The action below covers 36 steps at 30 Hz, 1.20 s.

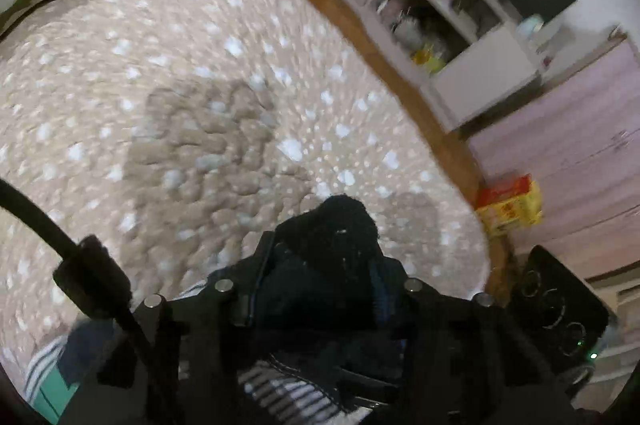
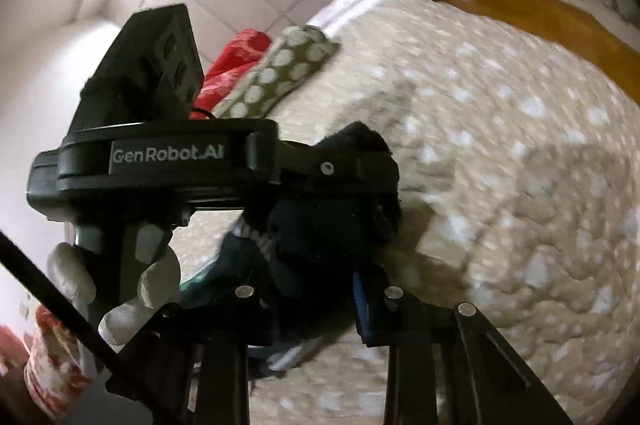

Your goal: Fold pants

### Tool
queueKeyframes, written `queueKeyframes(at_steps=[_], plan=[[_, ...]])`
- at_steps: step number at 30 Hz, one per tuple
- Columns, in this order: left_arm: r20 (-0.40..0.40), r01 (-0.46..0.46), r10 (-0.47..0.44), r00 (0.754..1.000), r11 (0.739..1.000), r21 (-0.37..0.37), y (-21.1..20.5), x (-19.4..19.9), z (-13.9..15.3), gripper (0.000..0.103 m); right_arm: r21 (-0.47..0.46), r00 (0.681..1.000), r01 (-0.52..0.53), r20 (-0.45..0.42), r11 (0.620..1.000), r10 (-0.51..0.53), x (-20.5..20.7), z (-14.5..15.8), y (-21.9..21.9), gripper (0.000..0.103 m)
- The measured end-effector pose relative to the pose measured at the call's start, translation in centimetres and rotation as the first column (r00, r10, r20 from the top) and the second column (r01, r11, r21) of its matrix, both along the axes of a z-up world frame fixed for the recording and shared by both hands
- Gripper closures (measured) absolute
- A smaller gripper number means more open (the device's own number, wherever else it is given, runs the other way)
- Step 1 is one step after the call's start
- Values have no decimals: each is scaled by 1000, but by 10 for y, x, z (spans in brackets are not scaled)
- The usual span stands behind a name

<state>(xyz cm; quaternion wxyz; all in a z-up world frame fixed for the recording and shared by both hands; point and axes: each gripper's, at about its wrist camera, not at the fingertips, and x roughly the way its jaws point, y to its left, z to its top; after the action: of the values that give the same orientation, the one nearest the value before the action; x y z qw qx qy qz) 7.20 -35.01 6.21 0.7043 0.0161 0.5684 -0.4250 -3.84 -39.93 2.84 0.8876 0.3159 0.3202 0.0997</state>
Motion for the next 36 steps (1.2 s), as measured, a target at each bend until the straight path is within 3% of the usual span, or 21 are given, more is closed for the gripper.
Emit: queueKeyframes(at_steps=[5, 7, 9, 11, 14, 17, 19, 21, 22, 23, 24, 26, 29, 33, 36], plan=[[20, -150, 154, 988, 978, -143, 78, -9, 23, 60, -116, 990, -118, 59, 986, 126, 8, 31, 54, 72], [17, -239, 246, 969, 955, -176, 115, -13, 24, 52, -153, 982, -172, 57, 973, 182, 15, 34, 80, 70], [-28, -323, 325, 945, 922, -212, 155, -16, 18, 48, -167, 966, -247, 34, 955, 256, 20, 29, 106, 52], [-97, -403, 392, 915, 879, -255, 194, -21, 9, 45, -163, 934, -353, -7, 921, 357, 23, 18, 136, 42], [-148, -518, 497, 855, 806, -288, 250, -33, 4, 40, -206, 885, -464, -67, 862, 461, 19, 5, 170, 41], [-113, -598, 592, 798, 754, -274, 292, -56, 7, 39, -260, 873, -480, -46, 838, 486, 6, 17, 174, 38], [-65, -633, 641, 765, 728, -265, 315, -75, 11, 38, -221, 885, -458, -22, 861, 465, 3, 29, 160, 38], [-25, -661, 678, 734, 706, -256, 332, -87, 11, 38, -173, 917, -390, 15, 904, 398, 3, 44, 136, 39], [-12, -674, 694, 720, 695, -250, 340, -92, 10, 38, -166, 933, -352, 20, 921, 360, 7, 48, 127, 42], [-3, -690, 711, 703, 682, -241, 346, -97, 8, 38, -173, 943, -326, 12, 930, 333, 12, 50, 121, 55], [3, -698, 719, 695, 676, -235, 354, -100, 9, 38, -187, 950, -308, -5, 933, 313, 17, 51, 119, 68], [23, -714, 735, 677, 665, -219, 362, -105, 6, 38, -216, 954, -298, -44, 930, 296, 32, 51, 121, 75], [80, -742, 761, 644, 647, -176, 371, -111, 0, 38, -217, 939, -343, -100, 914, 329, 49, 38, 144, 75], [93, -771, 778, 622, 629, -102, 373, -106, -22, 37, -270, 918, -377, -236, 886, 318, 70, -2, 173, 74], [90, -777, 780, 619, 625, -68, 374, -106, -35, 35, -271, 931, -345, -218, 899, 292, 76, -9, 173, 72]])
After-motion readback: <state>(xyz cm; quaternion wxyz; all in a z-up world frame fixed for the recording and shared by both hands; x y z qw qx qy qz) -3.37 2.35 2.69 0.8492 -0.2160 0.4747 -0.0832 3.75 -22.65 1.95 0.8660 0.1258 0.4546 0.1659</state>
